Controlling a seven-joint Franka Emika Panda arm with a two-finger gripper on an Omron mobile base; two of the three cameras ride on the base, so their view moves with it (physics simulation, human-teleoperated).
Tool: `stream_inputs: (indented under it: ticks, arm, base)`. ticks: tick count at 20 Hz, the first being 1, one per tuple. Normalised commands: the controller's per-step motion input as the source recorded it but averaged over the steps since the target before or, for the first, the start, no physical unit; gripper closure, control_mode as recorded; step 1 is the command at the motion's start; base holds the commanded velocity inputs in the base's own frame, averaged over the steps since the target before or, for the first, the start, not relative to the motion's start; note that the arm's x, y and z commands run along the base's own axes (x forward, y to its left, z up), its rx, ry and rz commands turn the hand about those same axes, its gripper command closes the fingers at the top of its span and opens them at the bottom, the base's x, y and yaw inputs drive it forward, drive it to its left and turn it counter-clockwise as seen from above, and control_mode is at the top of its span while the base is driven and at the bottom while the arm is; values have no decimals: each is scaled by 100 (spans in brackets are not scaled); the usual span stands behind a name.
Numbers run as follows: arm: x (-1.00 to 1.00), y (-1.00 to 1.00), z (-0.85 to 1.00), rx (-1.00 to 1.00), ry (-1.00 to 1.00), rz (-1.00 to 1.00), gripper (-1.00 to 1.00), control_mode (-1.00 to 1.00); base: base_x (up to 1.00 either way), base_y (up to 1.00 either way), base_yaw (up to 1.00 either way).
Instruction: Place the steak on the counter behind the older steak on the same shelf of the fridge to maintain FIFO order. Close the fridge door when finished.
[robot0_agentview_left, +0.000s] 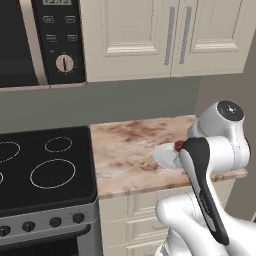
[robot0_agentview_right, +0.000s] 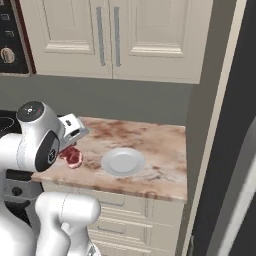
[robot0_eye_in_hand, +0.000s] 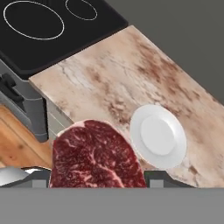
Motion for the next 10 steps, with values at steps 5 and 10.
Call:
stream_inputs:
  ticks: [5, 10]
  arm:
    - [0, 0, 0, 0, 0, 0, 100, 100]
    - [0, 0, 0, 0, 0, 0, 100, 100]
  base:
    - [-45, 69, -1]
    - [-60, 43, -12]
